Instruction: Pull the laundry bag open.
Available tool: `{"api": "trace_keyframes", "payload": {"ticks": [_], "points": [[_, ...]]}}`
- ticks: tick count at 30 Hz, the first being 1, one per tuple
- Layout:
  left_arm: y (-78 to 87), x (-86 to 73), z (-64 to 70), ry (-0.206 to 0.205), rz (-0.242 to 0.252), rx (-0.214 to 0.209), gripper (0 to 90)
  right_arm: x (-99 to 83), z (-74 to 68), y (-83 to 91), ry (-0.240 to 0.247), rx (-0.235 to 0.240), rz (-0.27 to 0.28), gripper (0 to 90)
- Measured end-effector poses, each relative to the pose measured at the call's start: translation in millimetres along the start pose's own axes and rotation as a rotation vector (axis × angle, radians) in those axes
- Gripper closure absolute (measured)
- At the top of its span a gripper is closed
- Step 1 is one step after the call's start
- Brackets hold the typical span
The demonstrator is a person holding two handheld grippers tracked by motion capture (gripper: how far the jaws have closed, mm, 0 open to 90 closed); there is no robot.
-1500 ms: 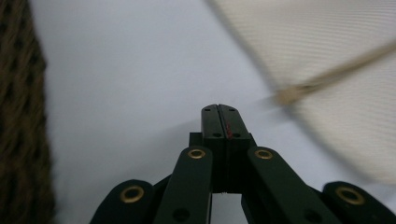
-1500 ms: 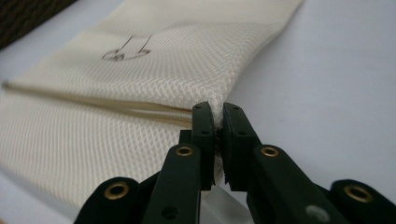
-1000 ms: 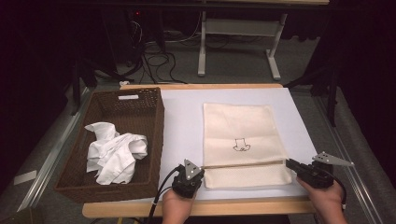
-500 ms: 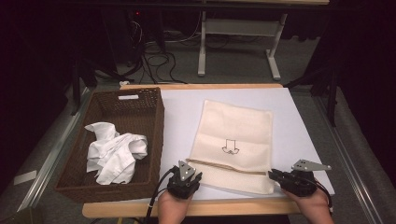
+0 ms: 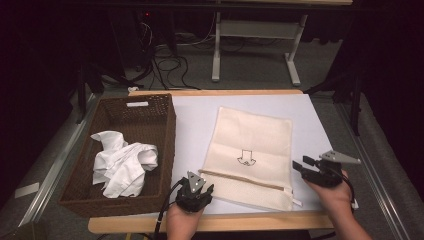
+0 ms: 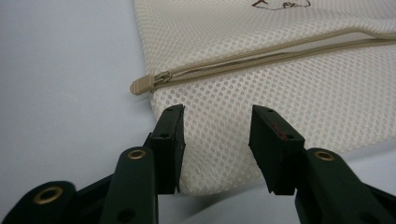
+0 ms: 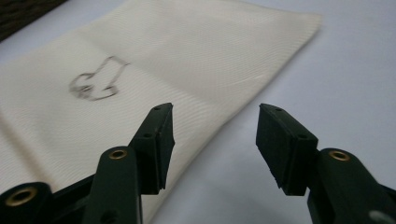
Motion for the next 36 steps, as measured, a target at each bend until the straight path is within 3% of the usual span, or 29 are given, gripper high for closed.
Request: {"api": "trace_keyframes", "payload": {"ticks": [3, 5, 9, 10, 11, 12, 14, 18, 21, 26, 29, 32, 34, 36], "points": [[-0.2, -0.6, -0.4, -0.006, -0.001, 0.000, 56.3, 9.6, 23.6, -24.8, -0.055, -0.038, -0.045, 45.5], [0.7, -0.7, -2.0, -0.001, 0.000, -0.001, 56.4, 12.8, 35.2, -41.4, -0.090, -0.038, -0.056, 44.2], [0.2, -2.4, -3.5, 0.007, -0.007, -0.010, 56.3, 18.9, 42.2, -68.6, -0.090, -0.058, -0.109, 44.5], [0.3, -2.5, -4.1, 0.009, -0.002, -0.010, 56.1, 21.1, 41.6, -71.5, -0.077, -0.067, -0.113, 48.2], [0.5, -2.4, -4.4, 0.007, -0.005, -0.008, 55.8, 22.4, 36.3, -76.0, -0.032, -0.111, -0.142, 64.1], [0.3, -2.5, -4.7, 0.007, -0.005, -0.009, 55.8, 22.8, 33.6, -77.0, 0.009, -0.121, -0.162, 78.9], [-0.1, -2.5, -4.9, 0.006, -0.007, -0.006, 55.6, 23.6, 30.5, -77.3, 0.017, -0.085, -0.176, 88.0], [-1.4, -1.7, -1.6, -0.001, -0.007, -0.017, 53.5, 21.2, 31.7, -69.6, 0.018, -0.107, -0.166, 88.6], [-5.4, -1.0, 2.2, -0.011, -0.020, -0.024, 51.5, 15.6, 42.1, -54.2, 0.002, -0.151, -0.157, 88.5], [-15.0, 5.4, 12.6, -0.040, -0.029, -0.055, 52.0, 3.0, 57.5, -27.9, -0.027, -0.166, -0.143, 87.7], [-18.4, 9.8, 20.0, -0.071, -0.024, -0.071, 65.6, 1.6, 54.8, -25.7, -0.016, -0.173, -0.139, 82.9], [-20.0, 13.0, 22.1, -0.102, -0.019, -0.069, 83.6, 2.5, 48.8, -19.6, 0.002, -0.185, -0.117, 71.4], [-23.5, 18.0, 20.9, -0.127, -0.015, -0.036, 86.7, 1.8, 42.4, -11.3, 0.014, -0.173, -0.081, 65.9], [-29.2, 21.5, 17.3, -0.105, -0.013, -0.009, 86.9, -0.5, 34.2, -2.0, 0.028, -0.163, -0.053, 61.9]]}}
Point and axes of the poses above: each handheld gripper's, and its own axes: y roughly backward along the jaws, x roughly out of its top, z roughly to its right, the point moved 1 cm from there along -y, roughly forward along the jaws, and after that the axes turned 15 degrees about x, right-handed, at the moved point
